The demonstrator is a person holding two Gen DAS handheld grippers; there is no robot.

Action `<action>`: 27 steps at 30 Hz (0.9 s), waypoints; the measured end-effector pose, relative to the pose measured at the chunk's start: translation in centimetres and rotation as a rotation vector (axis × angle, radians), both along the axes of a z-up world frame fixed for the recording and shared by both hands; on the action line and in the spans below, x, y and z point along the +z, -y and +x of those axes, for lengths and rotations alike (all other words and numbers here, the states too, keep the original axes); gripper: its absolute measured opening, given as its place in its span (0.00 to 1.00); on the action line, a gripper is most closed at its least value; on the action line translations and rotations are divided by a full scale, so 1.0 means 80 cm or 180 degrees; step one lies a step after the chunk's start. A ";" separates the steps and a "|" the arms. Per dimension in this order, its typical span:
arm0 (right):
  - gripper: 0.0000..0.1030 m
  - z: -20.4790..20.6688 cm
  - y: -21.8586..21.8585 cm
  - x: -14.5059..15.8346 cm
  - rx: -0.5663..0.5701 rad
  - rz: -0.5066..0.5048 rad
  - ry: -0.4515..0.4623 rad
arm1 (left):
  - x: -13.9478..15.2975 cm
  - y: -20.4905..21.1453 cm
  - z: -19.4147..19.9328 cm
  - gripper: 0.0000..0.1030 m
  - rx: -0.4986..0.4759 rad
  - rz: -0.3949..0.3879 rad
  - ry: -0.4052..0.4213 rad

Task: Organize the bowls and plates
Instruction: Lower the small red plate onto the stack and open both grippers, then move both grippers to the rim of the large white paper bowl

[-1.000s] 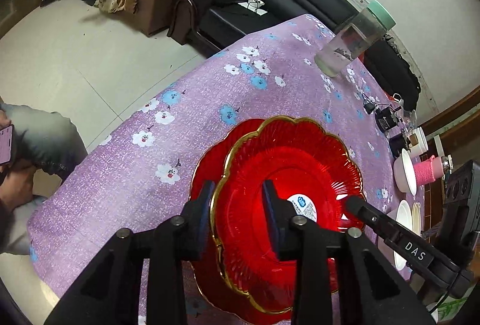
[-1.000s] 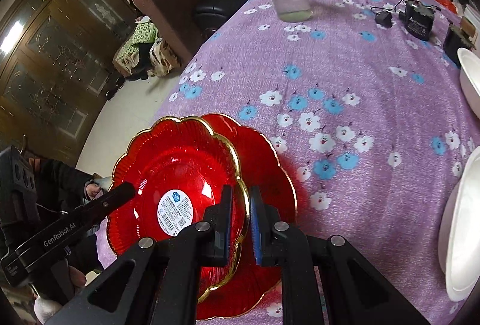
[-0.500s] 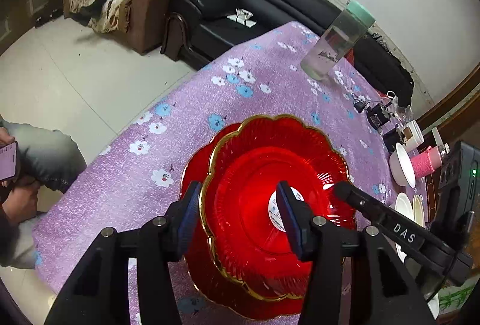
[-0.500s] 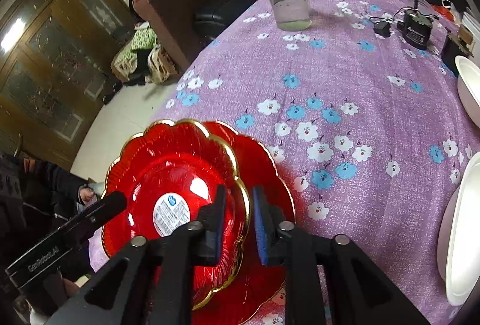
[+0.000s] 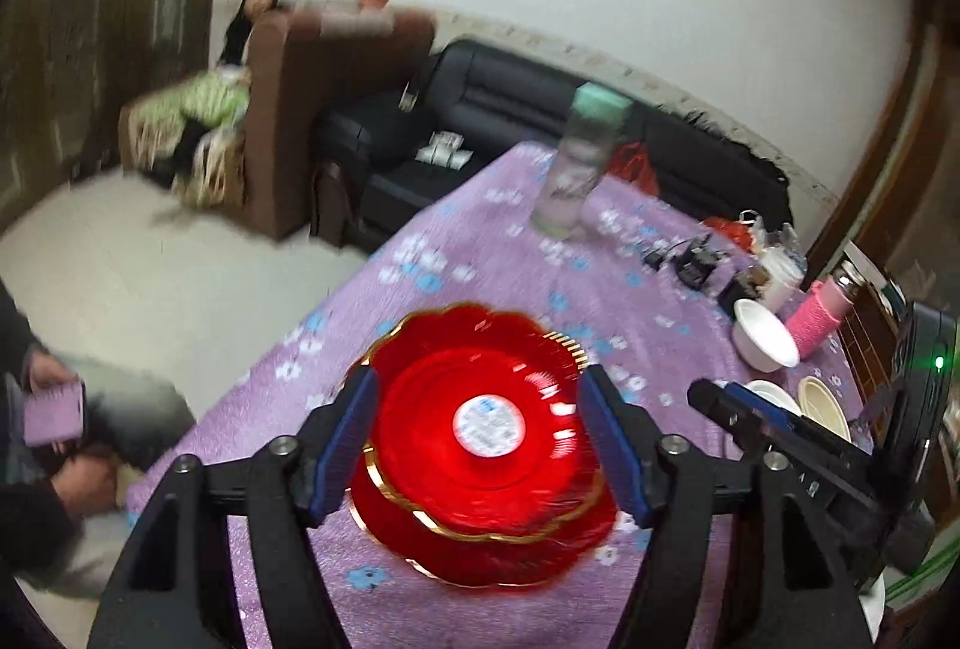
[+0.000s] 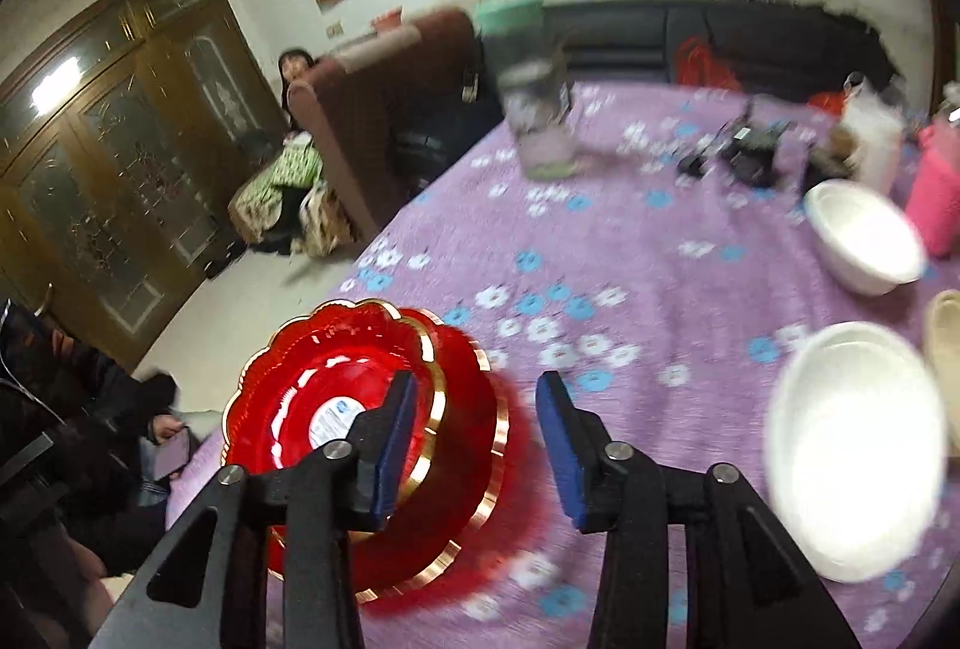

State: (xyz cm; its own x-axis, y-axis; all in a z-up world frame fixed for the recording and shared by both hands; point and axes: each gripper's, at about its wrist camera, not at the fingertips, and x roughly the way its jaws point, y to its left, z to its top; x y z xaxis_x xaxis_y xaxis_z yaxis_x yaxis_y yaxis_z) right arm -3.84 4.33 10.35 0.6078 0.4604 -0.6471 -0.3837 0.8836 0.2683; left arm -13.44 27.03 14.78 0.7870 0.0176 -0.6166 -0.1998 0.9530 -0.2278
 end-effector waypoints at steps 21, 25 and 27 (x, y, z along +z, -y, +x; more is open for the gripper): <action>0.96 -0.090 0.323 -0.011 -0.1717 -0.0188 0.0480 | -0.013 0.203 0.014 0.84 -0.0979 0.0090 -0.0038; 0.96 -0.084 0.346 -0.025 -0.1760 -0.0104 0.0337 | -0.035 0.237 0.029 0.84 -0.1137 -0.0014 -0.0243; 0.96 -0.077 0.345 -0.031 -0.1721 -0.0047 0.0291 | -0.045 0.249 0.035 0.84 -0.1178 -0.0039 -0.0310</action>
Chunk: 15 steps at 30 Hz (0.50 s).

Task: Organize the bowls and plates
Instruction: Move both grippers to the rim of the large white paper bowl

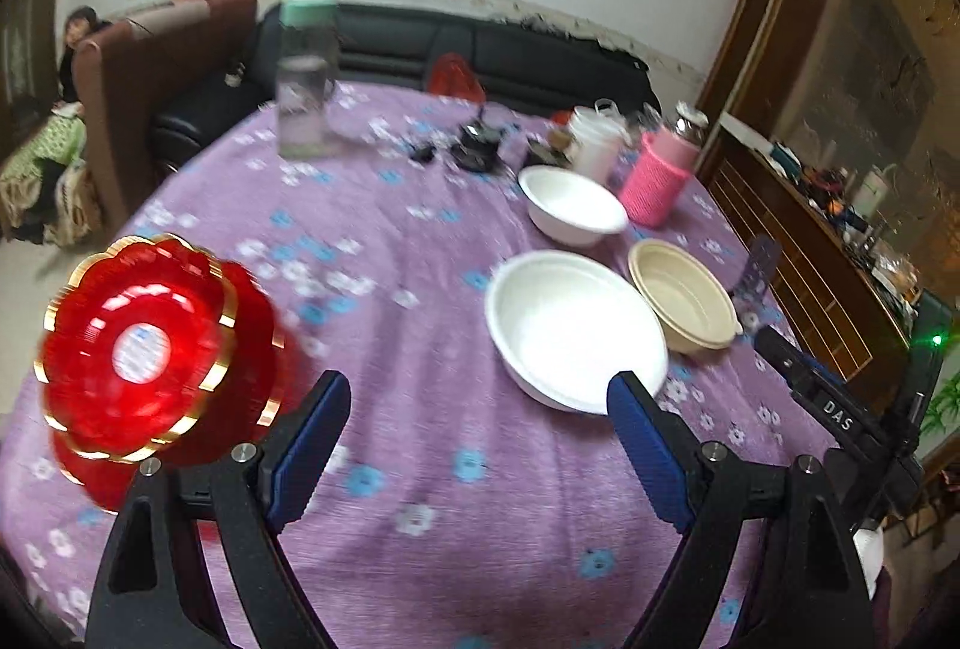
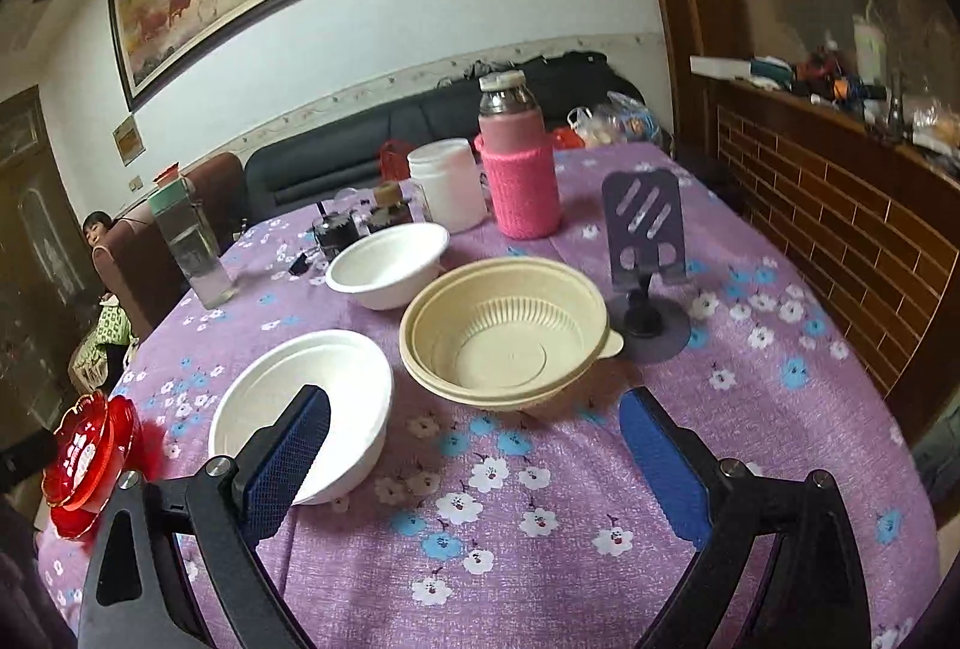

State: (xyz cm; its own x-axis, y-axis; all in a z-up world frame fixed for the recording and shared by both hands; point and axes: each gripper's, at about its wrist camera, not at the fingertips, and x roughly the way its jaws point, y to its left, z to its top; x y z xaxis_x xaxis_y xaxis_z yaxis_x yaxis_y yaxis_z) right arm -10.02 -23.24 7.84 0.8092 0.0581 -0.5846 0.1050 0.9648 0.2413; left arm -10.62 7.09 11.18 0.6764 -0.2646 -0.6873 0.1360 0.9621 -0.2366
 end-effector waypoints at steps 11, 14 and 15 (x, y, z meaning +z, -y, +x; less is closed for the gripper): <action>0.96 0.027 0.003 -0.057 -0.0113 0.0175 -0.0107 | -0.048 0.038 0.020 0.84 0.0086 0.0158 -0.0237; 0.96 0.022 0.002 -0.052 -0.0168 0.0081 -0.0022 | -0.056 0.040 0.023 0.84 0.0112 0.0072 -0.0339; 0.96 0.021 0.002 -0.051 -0.0170 0.0054 -0.0011 | -0.058 0.042 0.023 0.84 0.0110 0.0071 -0.0359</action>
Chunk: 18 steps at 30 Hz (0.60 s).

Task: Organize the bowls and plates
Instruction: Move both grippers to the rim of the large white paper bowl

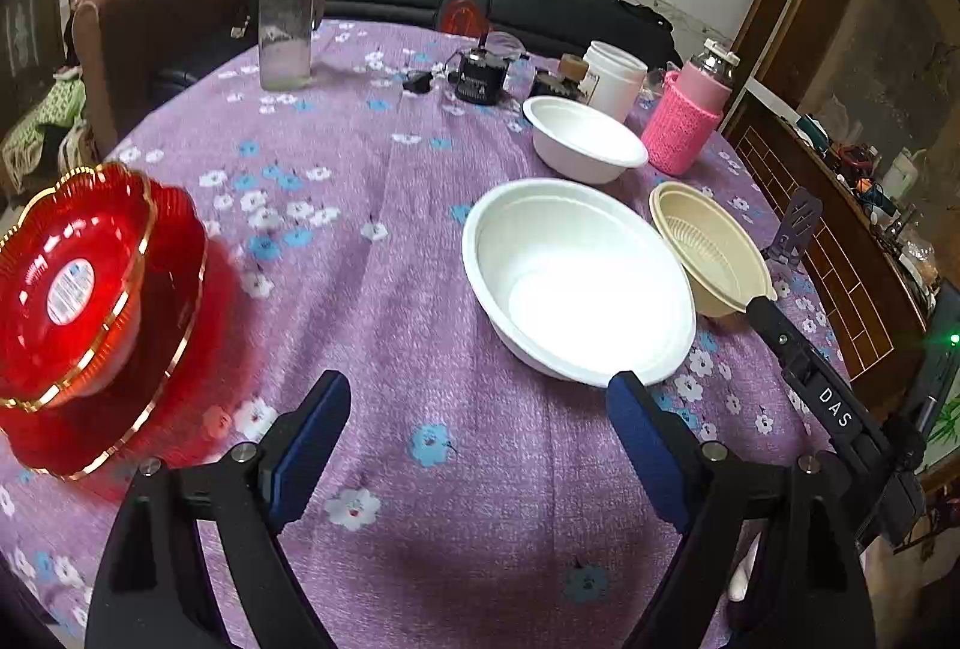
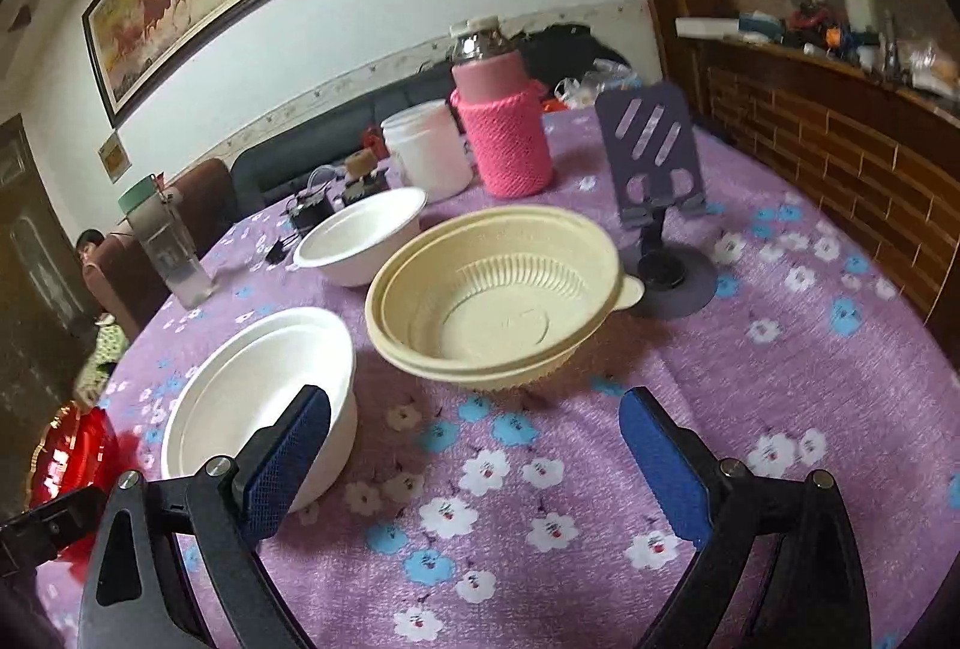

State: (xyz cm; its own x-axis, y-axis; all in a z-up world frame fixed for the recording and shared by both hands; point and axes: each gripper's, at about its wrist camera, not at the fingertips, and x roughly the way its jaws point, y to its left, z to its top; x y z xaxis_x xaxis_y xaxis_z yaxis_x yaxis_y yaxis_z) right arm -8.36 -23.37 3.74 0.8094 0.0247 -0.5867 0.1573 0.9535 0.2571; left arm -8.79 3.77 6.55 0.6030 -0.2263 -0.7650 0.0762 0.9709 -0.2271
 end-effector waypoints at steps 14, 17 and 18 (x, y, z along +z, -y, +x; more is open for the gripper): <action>0.96 0.003 -0.019 -0.005 0.0062 -0.0239 -0.0082 | -0.017 -0.014 -0.009 0.84 0.0050 -0.0147 -0.0085; 0.96 0.003 -0.020 -0.006 0.0065 -0.0267 -0.0099 | -0.015 -0.015 -0.012 0.84 0.0007 -0.0177 -0.0057; 0.96 0.003 -0.021 -0.006 0.0066 -0.0274 -0.0106 | -0.015 -0.015 -0.012 0.84 -0.0026 -0.0188 -0.0063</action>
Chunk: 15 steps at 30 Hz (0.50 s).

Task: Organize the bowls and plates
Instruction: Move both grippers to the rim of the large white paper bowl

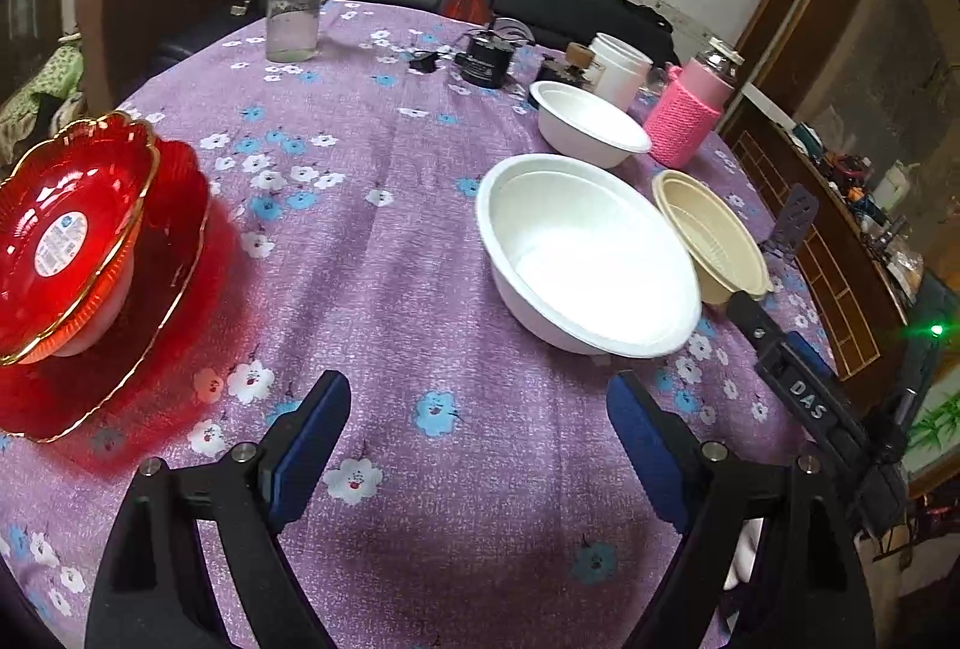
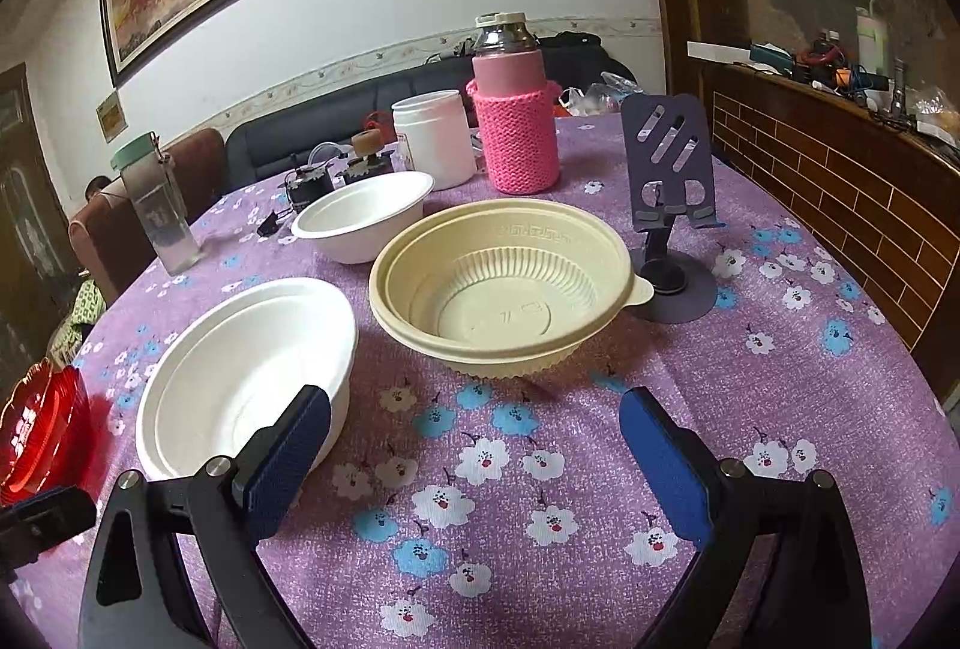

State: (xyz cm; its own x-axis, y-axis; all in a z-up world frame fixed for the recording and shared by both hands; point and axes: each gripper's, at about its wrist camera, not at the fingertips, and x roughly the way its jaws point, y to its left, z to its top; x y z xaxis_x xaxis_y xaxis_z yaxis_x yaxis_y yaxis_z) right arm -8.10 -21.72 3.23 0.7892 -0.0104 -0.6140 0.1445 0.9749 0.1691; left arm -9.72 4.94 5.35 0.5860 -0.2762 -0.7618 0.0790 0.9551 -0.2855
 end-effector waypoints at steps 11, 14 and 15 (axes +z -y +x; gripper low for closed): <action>0.96 0.022 -0.042 0.008 0.0559 0.0716 -0.0541 | 0.031 -0.023 0.036 0.84 0.0064 -0.0023 0.0066; 0.96 0.032 -0.059 0.007 0.0594 0.0653 -0.0512 | 0.032 -0.029 0.048 0.84 0.0098 -0.0010 0.0059; 0.95 0.035 -0.063 0.006 0.0596 0.0635 -0.0498 | 0.030 -0.030 0.053 0.84 0.0108 -0.0010 0.0039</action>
